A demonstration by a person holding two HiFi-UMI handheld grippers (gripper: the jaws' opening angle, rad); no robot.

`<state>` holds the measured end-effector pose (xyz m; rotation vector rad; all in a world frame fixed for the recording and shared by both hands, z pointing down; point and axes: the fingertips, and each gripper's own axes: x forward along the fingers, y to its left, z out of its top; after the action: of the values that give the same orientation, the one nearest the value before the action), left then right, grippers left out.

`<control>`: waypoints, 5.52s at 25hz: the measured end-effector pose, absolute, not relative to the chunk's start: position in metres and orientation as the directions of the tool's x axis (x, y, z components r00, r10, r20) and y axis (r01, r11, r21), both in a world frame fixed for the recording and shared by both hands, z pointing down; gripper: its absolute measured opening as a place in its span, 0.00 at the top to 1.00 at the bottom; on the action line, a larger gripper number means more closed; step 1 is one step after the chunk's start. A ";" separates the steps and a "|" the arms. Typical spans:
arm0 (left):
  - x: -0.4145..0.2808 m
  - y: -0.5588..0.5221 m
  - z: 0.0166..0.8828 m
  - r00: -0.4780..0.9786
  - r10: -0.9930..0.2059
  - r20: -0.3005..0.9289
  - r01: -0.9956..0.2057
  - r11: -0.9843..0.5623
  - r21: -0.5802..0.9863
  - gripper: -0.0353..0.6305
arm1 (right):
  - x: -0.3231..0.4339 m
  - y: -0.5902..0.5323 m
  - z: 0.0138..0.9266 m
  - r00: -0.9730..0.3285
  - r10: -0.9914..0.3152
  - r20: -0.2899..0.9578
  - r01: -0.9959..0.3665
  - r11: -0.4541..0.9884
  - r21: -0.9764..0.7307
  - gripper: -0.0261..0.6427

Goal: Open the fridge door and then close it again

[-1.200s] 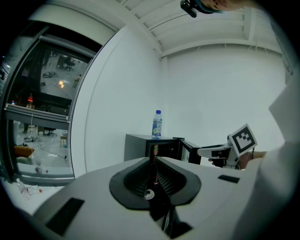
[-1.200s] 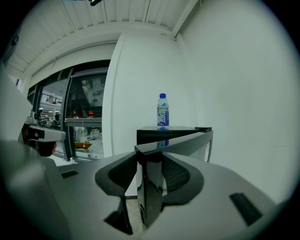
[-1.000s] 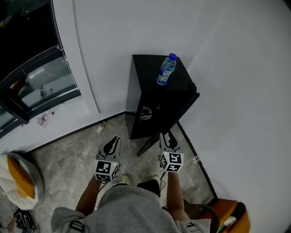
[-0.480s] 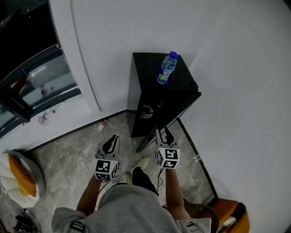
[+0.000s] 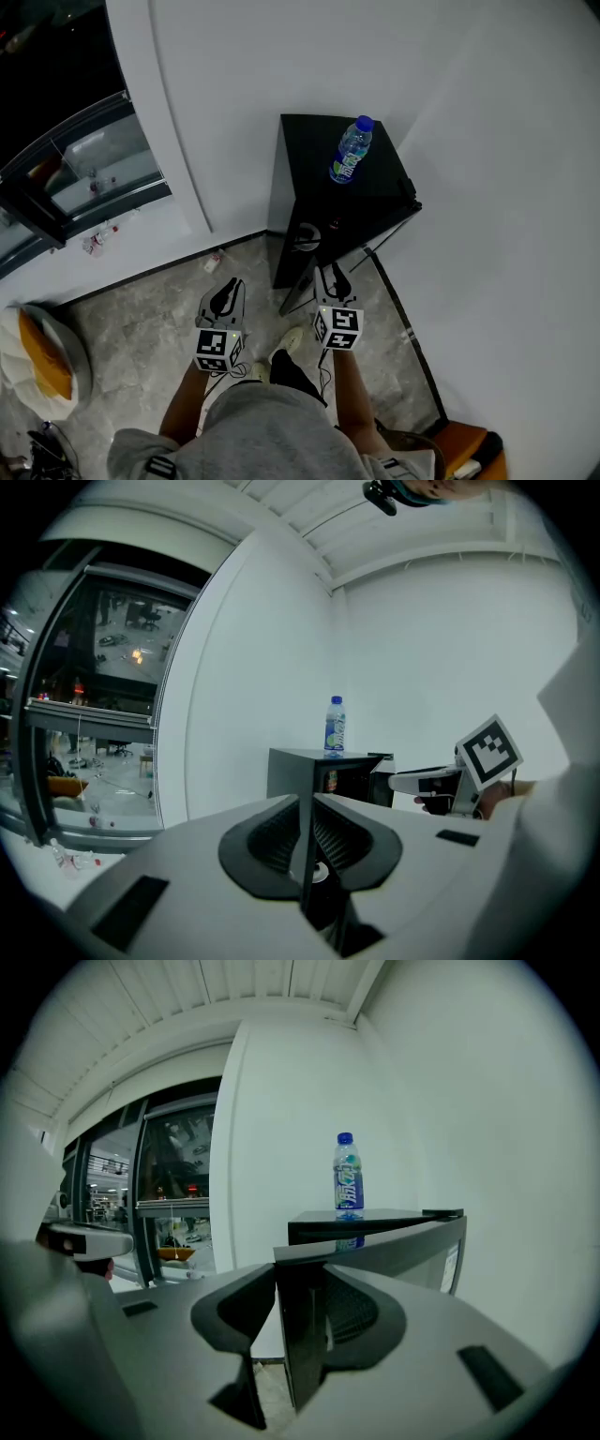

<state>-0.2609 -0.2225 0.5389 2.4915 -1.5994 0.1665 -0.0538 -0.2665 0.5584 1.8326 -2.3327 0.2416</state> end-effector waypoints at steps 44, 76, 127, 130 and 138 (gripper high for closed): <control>-0.282 -0.273 0.554 0.294 -0.933 0.209 -0.955 -0.280 0.095 0.88 | -0.086 -0.360 0.563 -0.328 -0.917 0.228 -0.944 0.324 -0.056 0.76; -0.286 -0.285 0.551 0.285 -0.935 0.209 -0.958 -0.270 0.099 0.88 | -0.099 -0.370 0.548 -0.413 -0.886 0.210 -0.909 0.413 -0.048 0.78; -0.249 -0.178 0.518 0.485 -0.862 0.146 -0.875 -0.478 0.084 0.88 | -0.052 -0.163 0.517 -0.266 -0.954 0.141 -0.964 0.267 -0.008 0.87; -0.250 -0.177 0.517 0.486 -0.861 0.150 -0.874 -0.479 0.084 0.88 | -0.051 -0.162 0.516 -0.260 -0.955 0.143 -0.965 0.262 -0.009 0.87; -0.247 -0.180 0.519 0.488 -0.859 0.155 -0.873 -0.481 0.085 0.88 | -0.049 -0.164 0.518 -0.261 -0.954 0.145 -0.965 0.261 -0.015 0.87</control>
<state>-0.2474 -0.1796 0.5186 2.5763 -1.5101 0.1365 -0.0495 -0.1635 0.5185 1.8410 -2.4081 0.1527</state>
